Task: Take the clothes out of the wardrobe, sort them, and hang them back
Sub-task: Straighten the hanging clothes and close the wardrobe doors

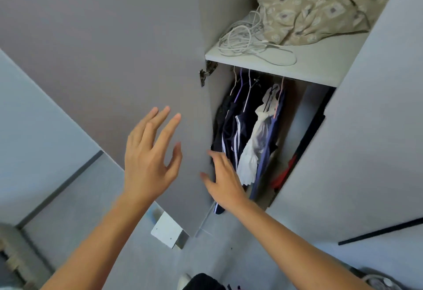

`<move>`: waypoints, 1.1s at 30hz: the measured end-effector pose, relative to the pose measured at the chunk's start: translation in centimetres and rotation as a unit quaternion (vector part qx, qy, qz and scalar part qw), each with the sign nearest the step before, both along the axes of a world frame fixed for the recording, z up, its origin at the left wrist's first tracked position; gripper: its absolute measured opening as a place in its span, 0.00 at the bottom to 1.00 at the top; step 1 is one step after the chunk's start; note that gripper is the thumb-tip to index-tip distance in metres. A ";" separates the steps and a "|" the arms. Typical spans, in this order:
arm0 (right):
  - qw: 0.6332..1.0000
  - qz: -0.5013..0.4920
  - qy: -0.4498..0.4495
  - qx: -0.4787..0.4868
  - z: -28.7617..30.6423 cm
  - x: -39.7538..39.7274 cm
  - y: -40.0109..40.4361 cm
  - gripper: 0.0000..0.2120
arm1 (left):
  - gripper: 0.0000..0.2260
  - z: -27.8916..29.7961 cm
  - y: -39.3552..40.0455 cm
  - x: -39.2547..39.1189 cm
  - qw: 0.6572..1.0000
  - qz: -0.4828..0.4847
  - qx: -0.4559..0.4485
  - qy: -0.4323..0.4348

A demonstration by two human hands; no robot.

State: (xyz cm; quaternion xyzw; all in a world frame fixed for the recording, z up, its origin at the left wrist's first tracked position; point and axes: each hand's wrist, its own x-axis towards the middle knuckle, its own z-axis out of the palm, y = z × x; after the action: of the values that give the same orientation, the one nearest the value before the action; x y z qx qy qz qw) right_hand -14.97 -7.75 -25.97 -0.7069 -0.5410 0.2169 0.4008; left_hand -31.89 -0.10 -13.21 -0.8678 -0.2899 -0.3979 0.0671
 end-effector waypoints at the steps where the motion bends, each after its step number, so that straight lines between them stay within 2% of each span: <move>1: 1.000 0.018 0.001 0.009 0.4 -2.1 1.2 0.32 | 0.23 1.5 0.4 -1.3 0.999 -0.001 0.033 -0.021; 5: 0.997 0.076 0.005 0.031 1.6 -10.3 5.2 0.46 | 0.23 6.5 2.2 -6.7 0.980 -0.025 0.169 -0.103; 7: 0.996 0.072 0.020 0.041 2.1 -13.5 6.3 0.52 | 0.25 8.0 3.6 -9.3 0.971 -0.046 0.191 -0.133; 10: 0.998 0.009 0.015 0.067 1.8 -16.5 7.3 0.54 | 0.30 9.3 6.1 -11.7 0.984 -0.018 0.115 -0.133; 14: 0.995 -0.075 -0.004 0.061 1.8 -17.4 8.9 0.56 | 0.36 9.0 8.6 -11.9 0.992 -0.076 0.002 -0.098; 18: 0.993 -0.098 -0.049 0.041 2.3 -17.3 9.2 0.59 | 0.37 8.0 9.4 -11.1 0.982 -0.125 -0.028 -0.137; 26: 0.994 -0.078 -0.075 0.034 2.1 -14.2 4.0 0.54 | 0.37 6.5 6.0 -6.5 0.969 -0.187 0.031 -0.158; 30: 0.996 -0.057 -0.065 0.033 1.8 -9.5 -0.6 0.46 | 0.46 5.8 2.4 -1.5 0.957 -0.234 0.053 -0.162; 33: 0.996 -0.067 -0.038 0.048 1.8 -5.6 -4.3 0.36 | 0.47 6.3 -0.5 3.1 0.950 -0.274 0.052 -0.139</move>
State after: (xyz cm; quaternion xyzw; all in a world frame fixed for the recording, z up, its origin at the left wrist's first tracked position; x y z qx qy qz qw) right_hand -20.62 -12.06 -24.15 -0.7297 -0.5166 0.1363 0.4268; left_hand -28.82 -0.57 -6.88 -0.8452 -0.0266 -0.5323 -0.0401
